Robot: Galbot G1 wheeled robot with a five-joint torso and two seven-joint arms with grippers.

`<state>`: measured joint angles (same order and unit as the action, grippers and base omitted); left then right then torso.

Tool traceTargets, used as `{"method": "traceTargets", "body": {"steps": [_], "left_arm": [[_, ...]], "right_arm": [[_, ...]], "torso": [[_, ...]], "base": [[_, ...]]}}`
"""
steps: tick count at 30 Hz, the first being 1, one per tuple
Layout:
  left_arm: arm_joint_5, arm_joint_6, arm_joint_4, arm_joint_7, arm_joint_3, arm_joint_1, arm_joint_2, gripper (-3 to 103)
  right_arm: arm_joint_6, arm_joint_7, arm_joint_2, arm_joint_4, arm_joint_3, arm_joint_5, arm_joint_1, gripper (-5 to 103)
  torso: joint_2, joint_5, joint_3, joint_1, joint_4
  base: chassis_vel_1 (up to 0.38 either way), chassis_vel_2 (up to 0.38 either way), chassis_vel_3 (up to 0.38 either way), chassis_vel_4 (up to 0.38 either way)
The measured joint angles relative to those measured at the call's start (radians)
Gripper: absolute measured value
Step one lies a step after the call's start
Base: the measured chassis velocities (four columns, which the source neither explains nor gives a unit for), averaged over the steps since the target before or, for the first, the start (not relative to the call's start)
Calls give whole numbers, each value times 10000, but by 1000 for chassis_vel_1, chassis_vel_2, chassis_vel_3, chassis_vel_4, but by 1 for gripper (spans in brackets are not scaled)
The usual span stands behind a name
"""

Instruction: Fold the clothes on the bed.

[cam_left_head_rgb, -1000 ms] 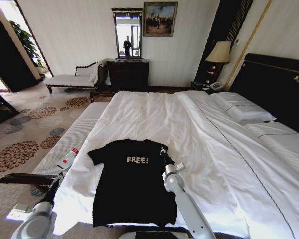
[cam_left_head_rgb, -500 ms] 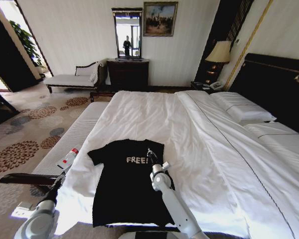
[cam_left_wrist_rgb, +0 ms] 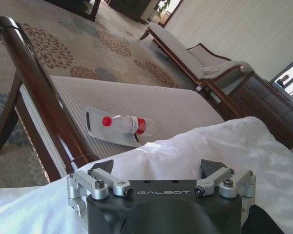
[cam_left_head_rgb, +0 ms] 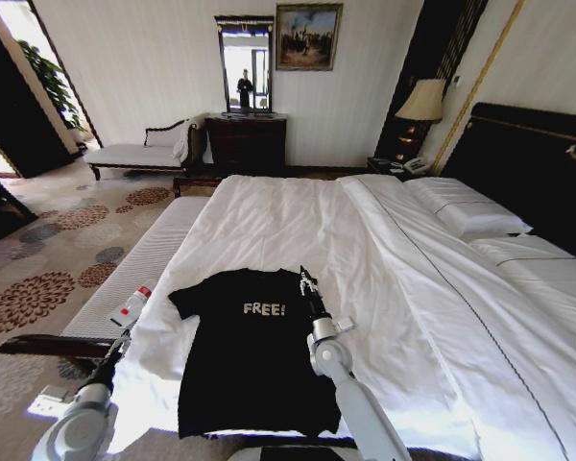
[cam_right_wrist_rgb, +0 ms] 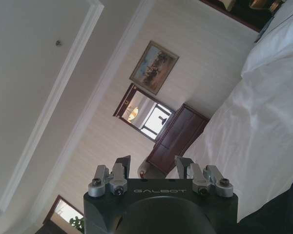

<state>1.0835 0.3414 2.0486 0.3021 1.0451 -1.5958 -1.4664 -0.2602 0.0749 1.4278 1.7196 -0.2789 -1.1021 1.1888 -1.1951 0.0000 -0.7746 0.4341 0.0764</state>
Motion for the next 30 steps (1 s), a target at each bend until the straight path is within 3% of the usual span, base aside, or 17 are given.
{"method": "traceTargets", "body": {"steps": [6,8,11,13,15,18,19,22,30], "left_arm": [[-11,170,254,116,-192,121,-110,100],[49,199,359,119,-216,114,-159,100],[450,284,705,17,-313,30,-276,100],[662,324,812,-166,-420,82,-292,100],[763,337,809,-237,-473,170,-289,100],[1806,393,558,-152,-568,727,-211,100],[1806,393,558,-152,-568,727,-211,100],[3172,557,225,266,-611,1515,105,100],[2812,494,-1119,0,-1530,2404,565,100]], "right_arm": [[-49,-509,-46,580,-559,-242,727,74],[-49,-662,-65,684,-630,-316,837,74],[-50,-1033,-104,819,-819,-418,981,90],[-58,-1177,-111,784,-872,-342,970,95],[-65,-1231,-110,722,-874,-254,949,99],[-74,-1413,-54,535,-817,24,914,100],[-74,-1413,-54,535,-817,24,914,100],[-74,-1593,109,417,-745,340,883,100],[-90,-1805,363,220,-712,773,903,100]], "torso": [[0,2,-1,0,2],[0,1,0,0,2],[0,1,0,0,-2],[0,1,0,0,-2],[0,1,-1,0,-2],[1,-2,-2,1,1],[1,-2,-2,1,1],[0,0,-2,0,2],[1,-2,-2,1,0]], "base": [[0,0,0,0],[0,0,0,0],[0,0,0,0],[0,0,0,0],[0,0,0,0],[0,0,0,0],[0,0,0,0],[0,0,0,0],[0,0,0,0]]}}
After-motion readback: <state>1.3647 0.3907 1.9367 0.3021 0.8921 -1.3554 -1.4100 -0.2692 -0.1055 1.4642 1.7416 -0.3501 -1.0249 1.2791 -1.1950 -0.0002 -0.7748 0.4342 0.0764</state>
